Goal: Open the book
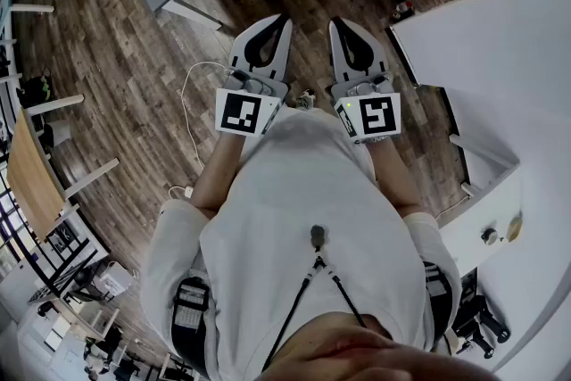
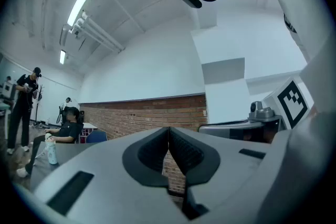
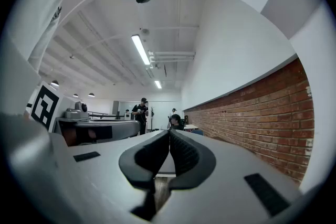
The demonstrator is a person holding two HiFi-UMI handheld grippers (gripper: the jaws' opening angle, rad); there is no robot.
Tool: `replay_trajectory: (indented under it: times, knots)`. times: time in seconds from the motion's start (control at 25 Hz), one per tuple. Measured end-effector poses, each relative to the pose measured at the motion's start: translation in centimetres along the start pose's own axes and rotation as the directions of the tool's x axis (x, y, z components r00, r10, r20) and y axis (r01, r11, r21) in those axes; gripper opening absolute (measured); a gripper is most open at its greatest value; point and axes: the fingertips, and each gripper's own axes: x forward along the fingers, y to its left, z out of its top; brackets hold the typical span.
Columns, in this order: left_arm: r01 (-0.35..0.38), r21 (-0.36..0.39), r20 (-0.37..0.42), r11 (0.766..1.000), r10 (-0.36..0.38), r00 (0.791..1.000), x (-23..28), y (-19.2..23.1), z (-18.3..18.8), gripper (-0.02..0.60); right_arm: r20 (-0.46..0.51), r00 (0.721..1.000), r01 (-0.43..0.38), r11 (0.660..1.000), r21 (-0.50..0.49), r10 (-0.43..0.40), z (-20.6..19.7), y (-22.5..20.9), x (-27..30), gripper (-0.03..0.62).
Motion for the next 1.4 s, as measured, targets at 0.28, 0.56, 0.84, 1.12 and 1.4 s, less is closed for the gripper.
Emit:
replay_trajectory:
  times: [0.28, 0.56, 0.84, 1.12, 1.4]
  knots:
    - [0.044, -0.003, -0.011, 0.999, -0.044, 0.999, -0.9, 3.2, 0.7, 0.023, 0.0, 0.999, 0.04, 0.999, 0.003, -0.04, 1.0, 2.6, 2.4, 0.037]
    - [0.086, -0.008, -0.014, 0.996, -0.087, 0.996, -1.1, 5.0, 0.5, 0.023, -0.018, 0.997, 0.081, 0.997, 0.014, -0.081, 0.4, 3.7, 3.7, 0.037]
    - [0.091, -0.018, -0.017, 0.996, -0.091, 0.996, -2.4, 8.0, 0.5, 0.023, -0.038, 0.996, 0.081, 0.997, 0.008, -0.08, 0.0, 6.3, 5.9, 0.037]
    - [0.135, -0.024, -0.008, 0.991, -0.135, 0.991, -4.6, 11.6, 0.9, 0.021, -0.008, 0.997, 0.077, 0.997, 0.033, -0.076, 0.2, 9.7, 8.4, 0.038]
    - [0.154, -0.009, 0.01, 0.988, -0.153, 0.988, -6.5, 14.7, 1.2, 0.021, 0.011, 0.996, 0.093, 0.996, 0.01, -0.094, 0.3, 13.1, 10.3, 0.038]
